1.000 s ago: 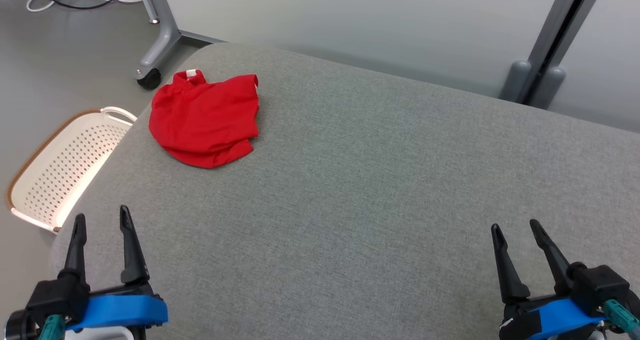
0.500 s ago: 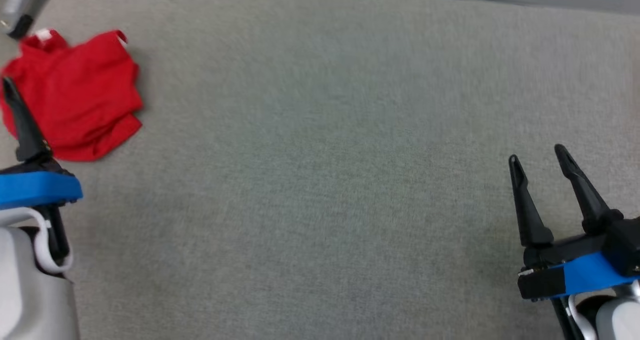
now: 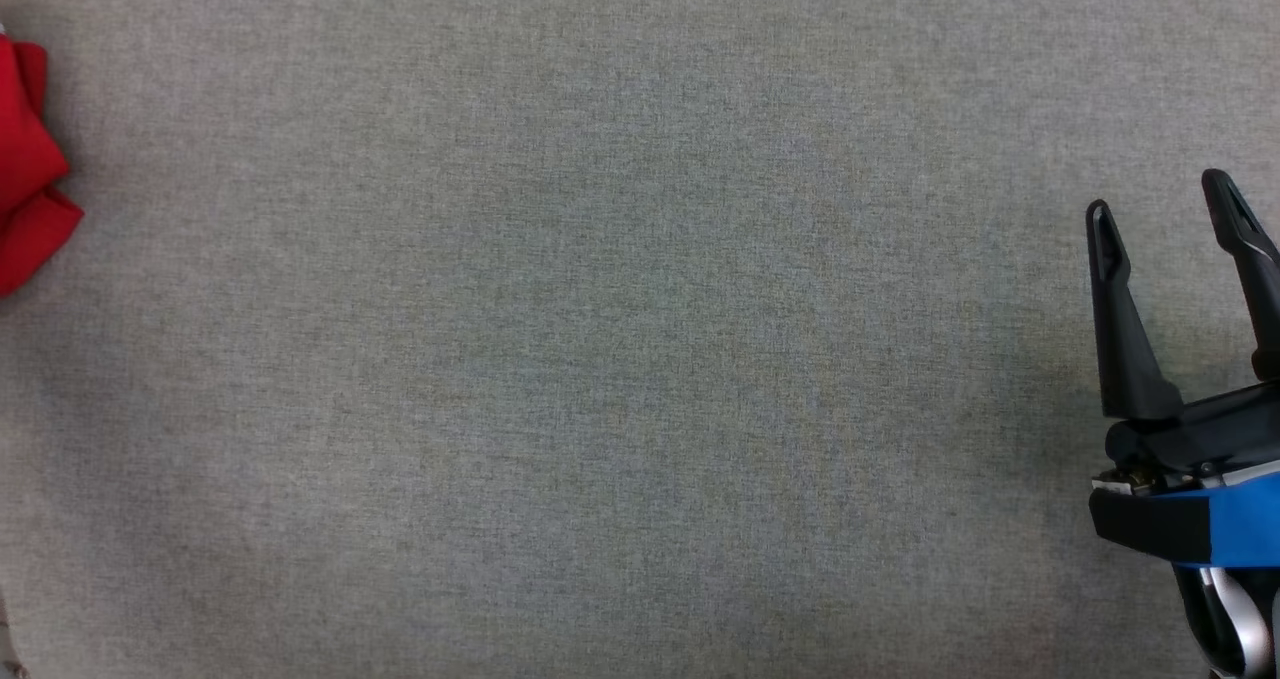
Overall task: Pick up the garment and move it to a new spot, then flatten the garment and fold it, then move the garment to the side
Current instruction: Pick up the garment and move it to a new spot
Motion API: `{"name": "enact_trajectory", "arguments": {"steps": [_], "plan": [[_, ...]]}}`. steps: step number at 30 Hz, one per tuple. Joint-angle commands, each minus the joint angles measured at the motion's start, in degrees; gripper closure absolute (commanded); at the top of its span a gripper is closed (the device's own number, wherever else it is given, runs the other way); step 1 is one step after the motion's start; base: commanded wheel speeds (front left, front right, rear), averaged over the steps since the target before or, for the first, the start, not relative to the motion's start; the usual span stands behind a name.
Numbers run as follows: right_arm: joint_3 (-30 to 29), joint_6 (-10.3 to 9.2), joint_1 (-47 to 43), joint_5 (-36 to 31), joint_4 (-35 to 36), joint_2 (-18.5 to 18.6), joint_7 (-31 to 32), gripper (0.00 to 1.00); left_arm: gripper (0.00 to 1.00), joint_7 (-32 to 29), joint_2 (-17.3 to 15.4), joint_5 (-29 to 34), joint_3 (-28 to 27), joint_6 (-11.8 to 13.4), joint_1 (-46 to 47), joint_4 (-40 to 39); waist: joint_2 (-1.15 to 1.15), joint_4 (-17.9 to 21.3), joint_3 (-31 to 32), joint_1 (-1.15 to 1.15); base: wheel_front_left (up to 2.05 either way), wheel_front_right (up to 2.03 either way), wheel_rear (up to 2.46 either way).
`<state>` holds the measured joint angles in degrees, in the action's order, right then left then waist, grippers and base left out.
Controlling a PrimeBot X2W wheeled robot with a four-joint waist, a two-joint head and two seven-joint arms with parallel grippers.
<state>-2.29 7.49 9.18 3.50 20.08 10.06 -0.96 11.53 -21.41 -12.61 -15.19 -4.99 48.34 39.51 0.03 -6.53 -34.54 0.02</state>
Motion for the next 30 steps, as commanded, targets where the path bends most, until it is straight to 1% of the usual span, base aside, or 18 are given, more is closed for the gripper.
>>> {"name": "enact_trajectory", "arguments": {"steps": [1,5,9,12,17,20,21,23,26,30], "plan": [[-0.17,0.01,0.41,-0.17,0.44,0.24,0.22,0.0,0.0,-0.29,-0.57,0.09,0.35,-0.01,1.02,0.72,-0.03,-0.07,-0.3,-0.02,0.0,0.0,0.0],[-0.83,0.01,0.11,-0.26,1.33,0.51,0.57,0.0,0.0,-6.04,-1.86,-0.45,1.59,-0.79,3.66,8.64,-0.03,0.28,-0.86,-0.02,0.0,0.0,0.0],[-1.55,0.01,-0.39,0.12,1.39,0.91,0.67,0.0,0.0,-10.27,-2.77,-2.11,1.83,-1.51,5.2,14.48,-0.03,0.14,-0.65,-0.02,0.0,0.0,0.0],[-1.77,0.01,-0.4,0.27,1.42,1.04,0.81,0.0,0.0,-16.65,-3.06,-3.68,2.2,-2.09,6.13,19.25,-0.03,-0.06,-0.27,-0.02,0.0,0.0,0.0],[-1.22,0.01,-0.12,-0.14,1.86,1.03,1.13,0.0,0.0,-23.68,-3.0,-6.08,3.97,-2.6,7.18,23.55,-0.03,-0.26,0.16,-0.02,0.0,0.0,0.0],[-0.92,0.01,0.0,-0.07,2.03,1.2,1.35,0.0,0.01,-28.44,-1.69,-8.36,6.01,-2.68,7.25,24.78,-0.03,-0.1,0.46,-0.02,0.0,0.0,0.0],[-0.79,0.01,0.08,0.03,2.06,1.24,1.44,0.0,0.4,-29.87,-1.42,-9.21,6.7,-2.69,7.14,25.04,-0.03,0.0,0.55,-0.02,0.0,0.0,0.0],[-0.56,0.01,0.28,0.14,2.06,1.19,1.5,0.0,1.0,-31.54,-1.57,-10.61,7.66,-2.71,6.89,25.12,-0.03,0.35,0.78,-0.02,0.0,0.0,0.0],[-0.35,0.01,0.49,0.36,1.75,1.14,1.33,0.0,1.0,-31.73,-2.82,-12.12,8.49,-2.72,6.35,25.01,-0.03,1.0,1.29,-0.02,0.0,0.0,0.0],[-0.22,0.01,0.19,0.3,1.25,0.44,0.72,0.0,1.0,-29.59,-3.66,-13.15,9.96,-2.73,6.28,23.59,-0.03,1.87,2.67,-0.02,0.0,0.0,0.0]]}}
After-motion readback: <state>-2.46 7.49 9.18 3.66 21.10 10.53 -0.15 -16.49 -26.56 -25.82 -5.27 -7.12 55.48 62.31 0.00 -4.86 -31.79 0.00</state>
